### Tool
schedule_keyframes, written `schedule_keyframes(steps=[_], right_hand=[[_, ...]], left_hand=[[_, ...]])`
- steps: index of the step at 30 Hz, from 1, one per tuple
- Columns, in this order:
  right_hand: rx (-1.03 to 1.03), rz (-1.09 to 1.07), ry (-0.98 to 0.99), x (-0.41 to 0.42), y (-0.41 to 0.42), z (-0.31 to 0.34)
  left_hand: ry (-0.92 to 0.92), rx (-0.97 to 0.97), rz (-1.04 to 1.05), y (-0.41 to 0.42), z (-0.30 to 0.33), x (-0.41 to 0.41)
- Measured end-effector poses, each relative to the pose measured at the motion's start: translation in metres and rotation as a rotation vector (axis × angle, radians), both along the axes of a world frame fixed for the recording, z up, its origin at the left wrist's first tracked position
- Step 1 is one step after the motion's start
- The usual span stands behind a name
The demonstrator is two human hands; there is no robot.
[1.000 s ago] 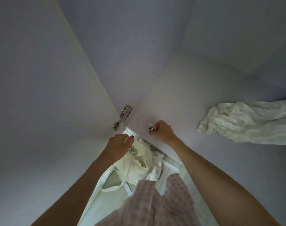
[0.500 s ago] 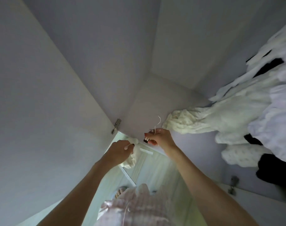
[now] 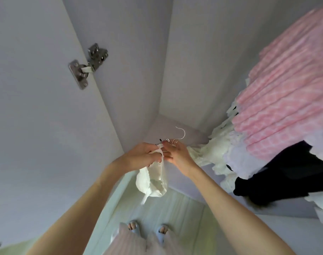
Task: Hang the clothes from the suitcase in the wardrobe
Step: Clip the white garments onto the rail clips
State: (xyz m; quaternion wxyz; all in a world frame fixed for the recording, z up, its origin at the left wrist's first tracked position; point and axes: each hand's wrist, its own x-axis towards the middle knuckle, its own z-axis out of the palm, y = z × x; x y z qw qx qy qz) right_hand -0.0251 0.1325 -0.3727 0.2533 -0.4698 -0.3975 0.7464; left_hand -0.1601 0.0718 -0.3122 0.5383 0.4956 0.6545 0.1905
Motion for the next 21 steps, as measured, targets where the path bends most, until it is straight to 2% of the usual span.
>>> schedule_keyframes(steps=[6, 12, 16, 21], right_hand=[[0.045, -0.014, 0.116, 0.002, -0.01, 0.068], [0.219, -0.118, -0.064, 0.014, -0.019, 0.114], [0.295, -0.168, -0.001, 0.024, -0.018, 0.148], [0.228, -0.238, 0.134, 0.027, -0.014, 0.174]], left_hand=[[0.08, 0.101, -0.018, -0.004, 0.077, 0.001], [0.199, 0.16, -0.13, -0.004, 0.116, -0.008], [0.152, 0.292, -0.103, -0.005, 0.13, -0.006], [0.218, 0.364, -0.111, 0.002, 0.144, -0.004]])
